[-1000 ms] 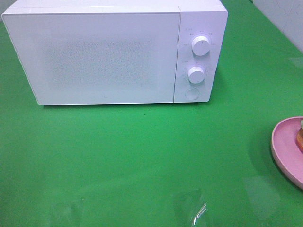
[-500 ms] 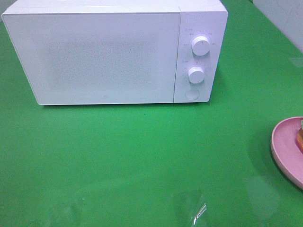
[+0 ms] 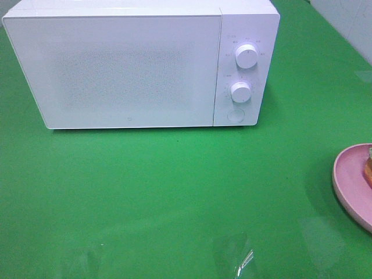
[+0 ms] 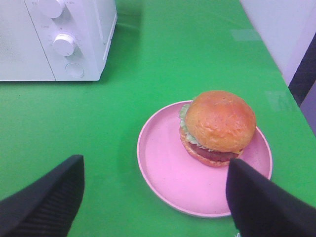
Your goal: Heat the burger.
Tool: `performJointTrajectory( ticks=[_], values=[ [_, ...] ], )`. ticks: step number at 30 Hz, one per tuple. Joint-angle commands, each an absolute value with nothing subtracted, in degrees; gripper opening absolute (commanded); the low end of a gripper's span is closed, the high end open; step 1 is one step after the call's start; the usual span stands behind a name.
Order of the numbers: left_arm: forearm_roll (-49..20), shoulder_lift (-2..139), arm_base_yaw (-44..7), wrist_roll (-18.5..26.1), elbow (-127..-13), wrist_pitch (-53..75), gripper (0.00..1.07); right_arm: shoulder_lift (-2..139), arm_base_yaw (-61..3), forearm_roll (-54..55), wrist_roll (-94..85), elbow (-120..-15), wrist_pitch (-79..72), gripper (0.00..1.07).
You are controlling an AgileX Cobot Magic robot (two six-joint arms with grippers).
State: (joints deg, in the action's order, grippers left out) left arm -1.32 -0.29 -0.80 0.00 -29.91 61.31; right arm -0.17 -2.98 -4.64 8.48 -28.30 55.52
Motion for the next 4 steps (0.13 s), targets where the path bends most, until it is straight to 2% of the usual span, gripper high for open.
performJointTrajectory(
  ticks=[1,4],
  values=[
    [-1.3,-1.7,-0.8,0.0,-29.6,61.4,1.01,-1.5,-2.7,-4.7,8.7,-28.2,54.9,0.76],
    [-1.3,-1.7,-0.8,0.0,-29.6,61.4,1.01,-1.5,-2.7,-4.7,8.7,-28.2,54.9,0.76]
  ],
)
